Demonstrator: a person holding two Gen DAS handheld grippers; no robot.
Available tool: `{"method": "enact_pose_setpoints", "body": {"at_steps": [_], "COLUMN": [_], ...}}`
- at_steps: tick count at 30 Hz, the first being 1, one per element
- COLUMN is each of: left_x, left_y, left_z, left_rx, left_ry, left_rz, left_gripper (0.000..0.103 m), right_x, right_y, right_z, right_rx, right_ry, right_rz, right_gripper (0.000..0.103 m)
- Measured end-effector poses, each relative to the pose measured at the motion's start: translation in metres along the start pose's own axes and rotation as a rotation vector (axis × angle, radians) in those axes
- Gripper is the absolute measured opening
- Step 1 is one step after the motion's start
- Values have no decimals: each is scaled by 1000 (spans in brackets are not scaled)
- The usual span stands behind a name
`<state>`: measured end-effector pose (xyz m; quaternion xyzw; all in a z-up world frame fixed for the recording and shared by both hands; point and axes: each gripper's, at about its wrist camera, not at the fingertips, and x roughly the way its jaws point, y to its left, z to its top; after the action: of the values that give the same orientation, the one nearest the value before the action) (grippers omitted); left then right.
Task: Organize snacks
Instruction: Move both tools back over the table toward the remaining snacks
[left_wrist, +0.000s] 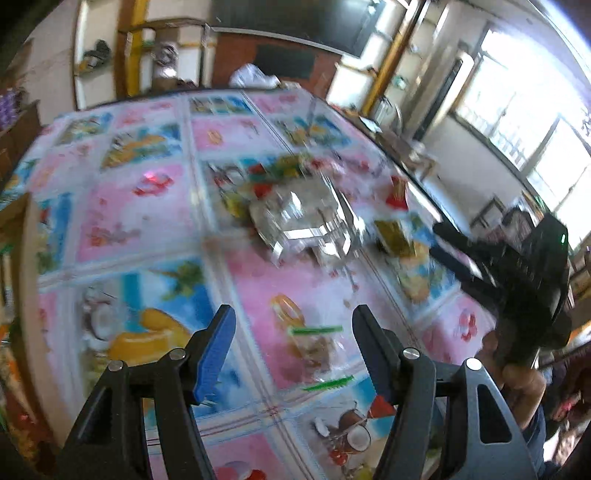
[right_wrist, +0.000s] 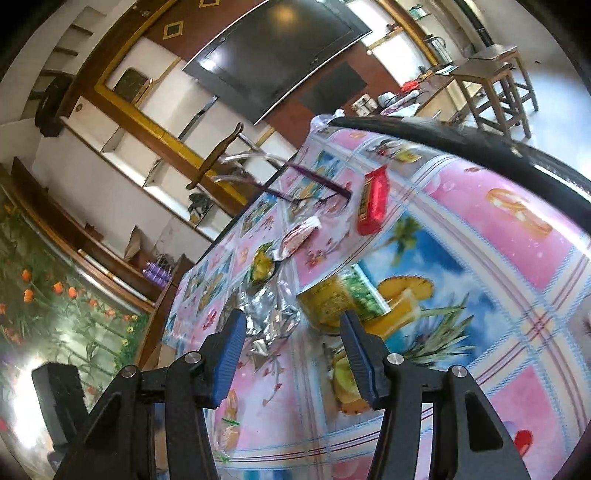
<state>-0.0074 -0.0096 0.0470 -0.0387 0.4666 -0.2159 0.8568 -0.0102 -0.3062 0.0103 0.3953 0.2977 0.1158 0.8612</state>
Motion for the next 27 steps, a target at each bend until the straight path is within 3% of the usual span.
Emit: {"method": "enact_pose_setpoints", "body": {"at_steps": [3, 10, 13, 16, 19, 20, 27], "left_x": [13, 30, 37, 36, 36, 36, 33], "left_y": [-7, -21, -25, -32, -35, -34, -16], "left_z": [-8, -16, -20, -29, -33, -31, -24], "left_rx": [25, 90, 136, 202, 236, 232, 180], "left_ry": [41, 42, 46, 22, -18, -23, -49], "left_rz": [4, 37, 78, 115, 185, 186, 195], "left_gripper": [76, 77, 64, 58, 41, 31, 30], "right_x": [0, 1, 1, 2, 2, 2, 21], "right_y": [-9, -9, -9, -9, -9, -9, -5], "right_z": [2, 3, 2, 2, 3, 3, 23], "right_rx": [48, 56, 54, 51, 48, 48, -19], "right_ry": [-9, -4, -6, -9, -15, -16, 39], "right_rz": [-6, -7, -13, -24, -41, -49, -141], "right_gripper": [57, 57, 57, 57, 57, 57, 57]}}
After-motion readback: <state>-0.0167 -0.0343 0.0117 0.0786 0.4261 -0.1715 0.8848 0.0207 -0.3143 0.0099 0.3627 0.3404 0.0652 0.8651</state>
